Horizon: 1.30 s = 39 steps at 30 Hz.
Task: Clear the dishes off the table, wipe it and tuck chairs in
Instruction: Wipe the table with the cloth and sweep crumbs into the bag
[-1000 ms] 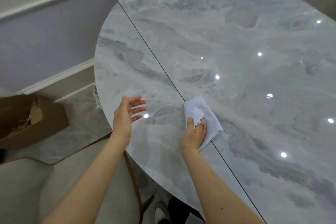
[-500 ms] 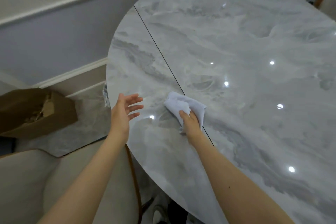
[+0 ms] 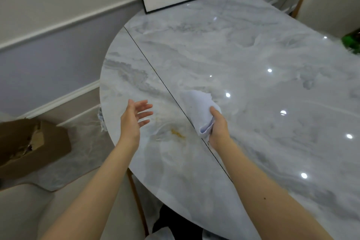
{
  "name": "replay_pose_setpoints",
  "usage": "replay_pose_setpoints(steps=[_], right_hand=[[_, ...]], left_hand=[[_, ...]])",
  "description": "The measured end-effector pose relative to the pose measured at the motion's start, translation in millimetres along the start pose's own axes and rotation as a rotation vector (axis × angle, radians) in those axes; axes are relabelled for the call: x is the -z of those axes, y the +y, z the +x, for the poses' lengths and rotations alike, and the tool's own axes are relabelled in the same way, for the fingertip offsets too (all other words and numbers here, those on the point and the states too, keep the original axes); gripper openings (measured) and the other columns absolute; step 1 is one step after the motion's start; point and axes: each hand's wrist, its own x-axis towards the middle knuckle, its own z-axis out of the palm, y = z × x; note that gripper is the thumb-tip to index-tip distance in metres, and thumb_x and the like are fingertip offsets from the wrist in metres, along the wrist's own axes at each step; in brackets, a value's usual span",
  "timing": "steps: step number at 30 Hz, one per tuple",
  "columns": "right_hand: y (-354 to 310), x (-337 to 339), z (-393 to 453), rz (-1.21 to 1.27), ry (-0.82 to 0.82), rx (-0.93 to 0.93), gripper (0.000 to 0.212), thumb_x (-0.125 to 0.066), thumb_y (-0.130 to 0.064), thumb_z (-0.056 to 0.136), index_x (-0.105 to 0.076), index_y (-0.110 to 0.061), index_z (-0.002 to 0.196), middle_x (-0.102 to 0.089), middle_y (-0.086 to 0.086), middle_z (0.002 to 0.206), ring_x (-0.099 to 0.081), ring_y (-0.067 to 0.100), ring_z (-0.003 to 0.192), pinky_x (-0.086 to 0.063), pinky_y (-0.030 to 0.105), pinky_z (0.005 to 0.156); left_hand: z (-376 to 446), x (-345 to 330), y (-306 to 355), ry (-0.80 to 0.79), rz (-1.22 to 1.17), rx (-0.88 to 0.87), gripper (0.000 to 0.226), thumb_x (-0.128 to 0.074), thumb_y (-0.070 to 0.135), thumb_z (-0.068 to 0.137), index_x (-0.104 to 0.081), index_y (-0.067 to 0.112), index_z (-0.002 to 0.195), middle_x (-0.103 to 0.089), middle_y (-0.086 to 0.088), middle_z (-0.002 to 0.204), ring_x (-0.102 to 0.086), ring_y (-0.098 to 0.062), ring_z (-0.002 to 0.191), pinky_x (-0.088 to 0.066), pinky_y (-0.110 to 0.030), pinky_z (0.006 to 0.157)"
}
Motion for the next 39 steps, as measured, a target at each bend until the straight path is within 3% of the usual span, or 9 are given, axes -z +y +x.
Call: replay_pose_setpoints(steps=[12, 19, 22, 26, 28, 30, 34, 36, 39], right_hand=[[-89, 87, -1, 0.269, 0.48, 0.307, 0.031, -0.042, -0.032, 0.095, -0.059, -0.013, 0.077, -0.056, 0.004, 0.035, -0.055, 0.015, 0.034, -0.047, 0.027, 0.057], [-95, 123, 26, 0.031, 0.78, 0.281, 0.047, -0.046, -0.04, 0.089, -0.055, -0.001, 0.115, -0.049, 0.011, 0.034, -0.05, 0.014, 0.031, -0.042, 0.023, 0.056], [-73, 113, 40, -0.065, 0.767, 0.154, 0.033, -0.041, -0.037, 0.095, -0.046, -0.016, 0.12, -0.055, 0.008, 0.037, -0.054, 0.02, 0.037, -0.038, 0.026, 0.056], [-48, 86, 65, -0.05, 0.757, 0.072, 0.066, -0.05, -0.045, 0.084, -0.044, 0.002, 0.13, -0.052, 0.012, 0.075, -0.054, 0.026, 0.058, -0.039, 0.029, 0.062], [-42, 70, 70, -0.045, 0.759, 0.085, 0.058, -0.05, -0.038, 0.089, -0.041, 0.0, 0.133, -0.05, 0.01, 0.081, -0.049, 0.023, 0.059, -0.039, 0.027, 0.059], [-33, 60, 72, -0.042, 0.753, 0.129, 0.045, -0.046, -0.027, 0.096, -0.039, -0.006, 0.135, -0.052, 0.006, 0.082, -0.05, 0.022, 0.059, -0.044, 0.032, 0.068], [-21, 37, 65, -0.077, 0.701, 0.164, 0.073, -0.053, -0.042, 0.07, -0.043, -0.007, 0.133, -0.062, 0.011, 0.075, -0.061, 0.016, 0.054, -0.047, 0.034, 0.076], [-16, 28, 60, -0.092, 0.664, 0.173, 0.073, -0.056, -0.043, 0.07, -0.046, -0.003, 0.13, -0.059, 0.012, 0.099, -0.059, 0.021, 0.082, -0.043, 0.021, 0.069], [-6, 22, 55, -0.133, 0.632, 0.171, 0.085, -0.056, -0.052, 0.06, -0.051, -0.002, 0.127, -0.068, 0.006, 0.092, -0.054, 0.027, 0.097, -0.043, 0.029, 0.077]], left_hand=[[41, -87, 3, -0.271, 0.005, 0.039, 0.048, -0.022, 0.041, 0.101, -0.064, 0.018, 0.094, -0.069, 0.001, 0.093, -0.063, -0.015, 0.079, -0.047, -0.029, 0.069], [105, -125, 8, -0.441, 0.071, 0.085, 0.048, -0.022, 0.041, 0.102, -0.064, 0.018, 0.094, -0.068, 0.0, 0.095, -0.063, -0.016, 0.081, -0.046, -0.029, 0.07], [133, -133, 14, -0.502, 0.115, 0.089, 0.048, -0.022, 0.04, 0.102, -0.064, 0.017, 0.095, -0.069, -0.001, 0.095, -0.064, -0.018, 0.082, -0.047, -0.03, 0.072], [173, -137, 21, -0.575, 0.166, 0.073, 0.049, -0.021, 0.039, 0.102, -0.064, 0.014, 0.097, -0.069, -0.002, 0.096, -0.064, -0.018, 0.082, -0.047, -0.031, 0.074], [188, -139, 20, -0.597, 0.188, 0.069, 0.049, -0.021, 0.039, 0.102, -0.064, 0.015, 0.097, -0.069, -0.002, 0.096, -0.064, -0.017, 0.081, -0.048, -0.031, 0.074], [196, -142, 17, -0.619, 0.213, 0.082, 0.049, -0.021, 0.039, 0.102, -0.064, 0.016, 0.095, -0.069, -0.002, 0.095, -0.064, -0.016, 0.08, -0.047, -0.031, 0.074], [195, -152, 10, -0.677, 0.246, 0.114, 0.05, -0.02, 0.039, 0.102, -0.065, 0.017, 0.093, -0.069, -0.002, 0.095, -0.065, -0.017, 0.08, -0.048, -0.03, 0.072], [190, -156, 9, -0.705, 0.25, 0.116, 0.05, -0.02, 0.04, 0.102, -0.064, 0.018, 0.093, -0.069, -0.002, 0.096, -0.065, -0.018, 0.081, -0.047, -0.03, 0.071], [182, -161, 12, -0.727, 0.246, 0.114, 0.05, -0.02, 0.04, 0.102, -0.064, 0.017, 0.094, -0.069, -0.003, 0.096, -0.064, -0.019, 0.082, -0.047, -0.029, 0.071]])
